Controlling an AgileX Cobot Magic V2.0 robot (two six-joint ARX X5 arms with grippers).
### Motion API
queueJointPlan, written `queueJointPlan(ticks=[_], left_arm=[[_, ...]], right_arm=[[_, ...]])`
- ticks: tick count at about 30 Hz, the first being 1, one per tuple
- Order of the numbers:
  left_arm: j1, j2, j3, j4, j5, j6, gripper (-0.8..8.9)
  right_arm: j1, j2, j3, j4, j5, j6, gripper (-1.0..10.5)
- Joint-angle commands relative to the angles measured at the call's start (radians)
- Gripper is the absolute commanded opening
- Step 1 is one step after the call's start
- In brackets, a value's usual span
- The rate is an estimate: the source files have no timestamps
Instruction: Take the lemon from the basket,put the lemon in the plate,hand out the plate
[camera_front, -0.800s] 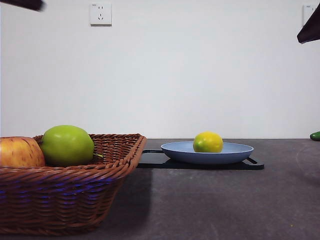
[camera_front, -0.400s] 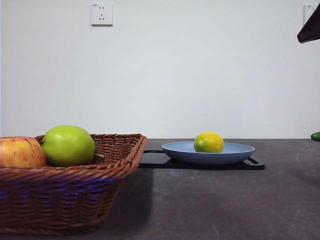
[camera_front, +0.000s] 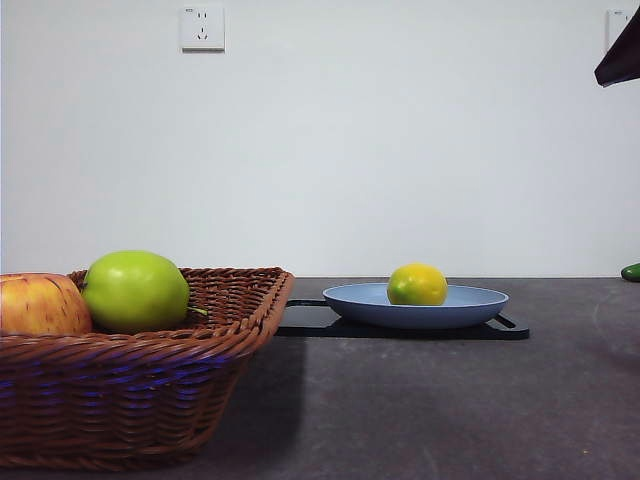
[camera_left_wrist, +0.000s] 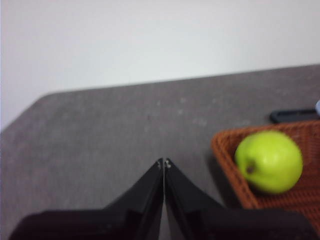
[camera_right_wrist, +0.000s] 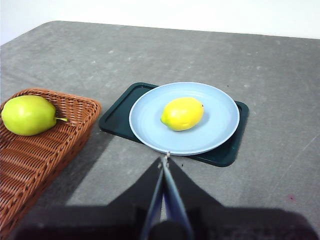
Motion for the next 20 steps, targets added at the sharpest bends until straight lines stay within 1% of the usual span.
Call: queueJointPlan(ticks=[1, 3, 4, 20], left_arm=[[0.008, -0.003, -0.016, -0.006, -0.001, -0.052, 0.08], [0.008, -0.003, -0.016, -0.024, -0.001, -0.055, 0.08], [0.012, -0.003, -0.016, -0.064, 0.003, -0.055, 0.08], [0.012, -0.003, -0.016, -0.056, 0.003, -0.055, 0.08]], right_arm=[[0.006, 0.003, 0.012, 0.012, 0.003, 0.008, 0.1], [0.006, 0.003, 0.012, 0.012, 0.003, 0.008, 0.1], [0.006, 0.003, 0.012, 0.012, 0.003, 0.008, 0.1], [0.006, 0.003, 0.012, 0.012, 0.003, 0.008, 0.1]])
